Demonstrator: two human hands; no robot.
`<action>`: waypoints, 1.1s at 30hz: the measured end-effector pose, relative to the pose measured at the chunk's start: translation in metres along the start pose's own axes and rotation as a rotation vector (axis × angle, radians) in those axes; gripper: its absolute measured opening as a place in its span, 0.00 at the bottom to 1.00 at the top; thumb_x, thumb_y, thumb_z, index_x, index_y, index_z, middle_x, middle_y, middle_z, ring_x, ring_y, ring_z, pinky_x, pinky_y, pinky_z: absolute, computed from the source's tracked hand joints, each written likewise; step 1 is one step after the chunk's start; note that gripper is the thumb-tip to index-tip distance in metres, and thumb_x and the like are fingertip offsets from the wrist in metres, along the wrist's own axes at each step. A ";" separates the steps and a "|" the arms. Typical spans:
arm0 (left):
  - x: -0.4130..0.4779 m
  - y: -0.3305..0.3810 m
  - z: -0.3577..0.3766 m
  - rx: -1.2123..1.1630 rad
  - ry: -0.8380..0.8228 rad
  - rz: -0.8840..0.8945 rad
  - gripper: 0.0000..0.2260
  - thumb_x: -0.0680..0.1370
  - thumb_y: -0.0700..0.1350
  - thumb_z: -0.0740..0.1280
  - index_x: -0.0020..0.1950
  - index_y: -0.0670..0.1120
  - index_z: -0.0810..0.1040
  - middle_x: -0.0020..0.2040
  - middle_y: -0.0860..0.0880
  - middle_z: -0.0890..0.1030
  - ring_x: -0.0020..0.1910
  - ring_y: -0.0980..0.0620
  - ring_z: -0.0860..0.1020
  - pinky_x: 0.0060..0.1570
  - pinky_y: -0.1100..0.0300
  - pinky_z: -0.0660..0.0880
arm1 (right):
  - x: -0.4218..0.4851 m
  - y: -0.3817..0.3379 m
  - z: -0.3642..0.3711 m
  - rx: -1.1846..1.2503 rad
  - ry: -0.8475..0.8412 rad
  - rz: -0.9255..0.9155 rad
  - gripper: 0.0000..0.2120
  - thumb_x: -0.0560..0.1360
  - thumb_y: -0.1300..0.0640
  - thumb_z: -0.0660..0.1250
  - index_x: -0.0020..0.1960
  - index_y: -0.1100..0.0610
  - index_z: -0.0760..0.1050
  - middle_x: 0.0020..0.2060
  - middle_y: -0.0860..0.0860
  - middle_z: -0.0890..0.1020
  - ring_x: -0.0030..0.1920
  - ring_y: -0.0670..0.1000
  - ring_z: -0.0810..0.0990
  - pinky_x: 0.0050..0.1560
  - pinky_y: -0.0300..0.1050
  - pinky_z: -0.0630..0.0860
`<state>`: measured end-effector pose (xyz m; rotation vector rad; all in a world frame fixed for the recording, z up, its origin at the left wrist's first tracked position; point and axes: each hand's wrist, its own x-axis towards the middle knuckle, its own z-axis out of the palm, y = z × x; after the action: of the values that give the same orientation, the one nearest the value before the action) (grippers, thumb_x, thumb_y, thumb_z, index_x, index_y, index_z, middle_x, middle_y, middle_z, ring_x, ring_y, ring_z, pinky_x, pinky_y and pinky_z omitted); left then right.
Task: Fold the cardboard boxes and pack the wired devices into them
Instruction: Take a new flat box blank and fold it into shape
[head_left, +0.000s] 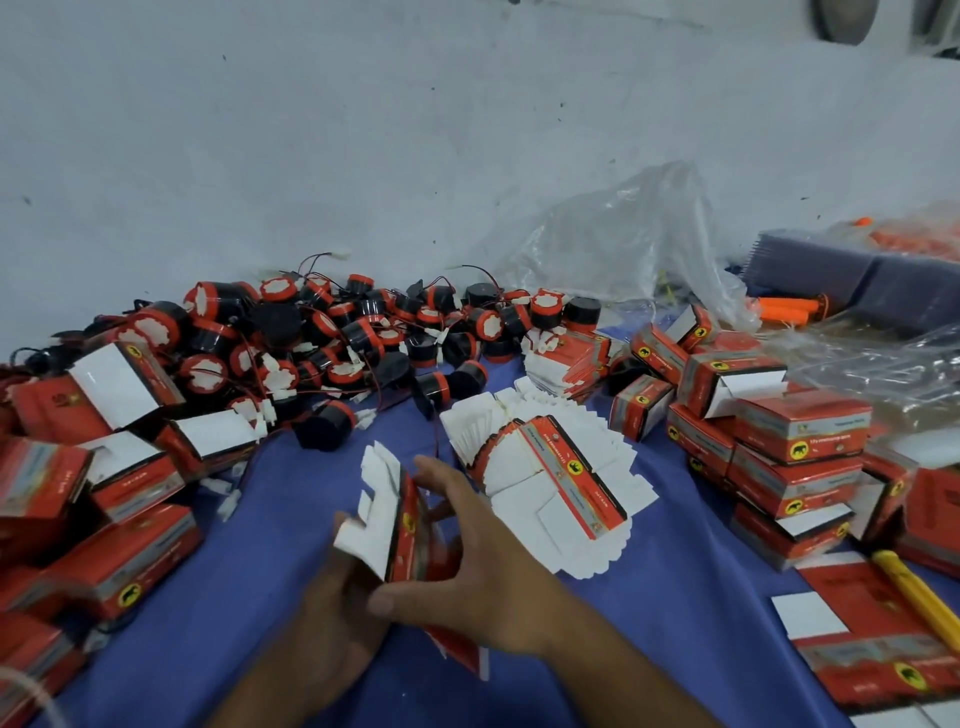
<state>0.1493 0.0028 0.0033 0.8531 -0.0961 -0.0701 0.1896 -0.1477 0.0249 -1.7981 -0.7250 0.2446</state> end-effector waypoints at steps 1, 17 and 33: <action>0.003 -0.001 -0.001 0.010 -0.009 0.020 0.42 0.52 0.64 0.83 0.60 0.44 0.83 0.60 0.38 0.82 0.56 0.39 0.82 0.46 0.50 0.82 | 0.003 0.003 0.000 0.034 0.029 0.011 0.45 0.59 0.30 0.78 0.70 0.27 0.59 0.62 0.27 0.71 0.62 0.32 0.73 0.56 0.31 0.76; 0.011 0.000 0.005 0.355 0.136 0.226 0.35 0.69 0.54 0.75 0.74 0.52 0.67 0.64 0.45 0.80 0.59 0.42 0.81 0.48 0.52 0.81 | 0.013 0.021 -0.012 0.306 0.157 0.024 0.31 0.68 0.31 0.69 0.70 0.30 0.67 0.56 0.46 0.81 0.59 0.48 0.83 0.60 0.50 0.81; 0.000 -0.001 0.025 1.144 0.302 0.645 0.37 0.61 0.62 0.80 0.64 0.71 0.63 0.66 0.65 0.70 0.62 0.65 0.73 0.50 0.76 0.72 | 0.009 0.024 0.002 0.589 0.221 0.085 0.28 0.72 0.37 0.71 0.65 0.53 0.78 0.53 0.53 0.85 0.55 0.57 0.84 0.54 0.54 0.80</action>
<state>0.1469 -0.0163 0.0189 1.9168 -0.1222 0.7892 0.2045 -0.1452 0.0043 -1.2674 -0.3659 0.2771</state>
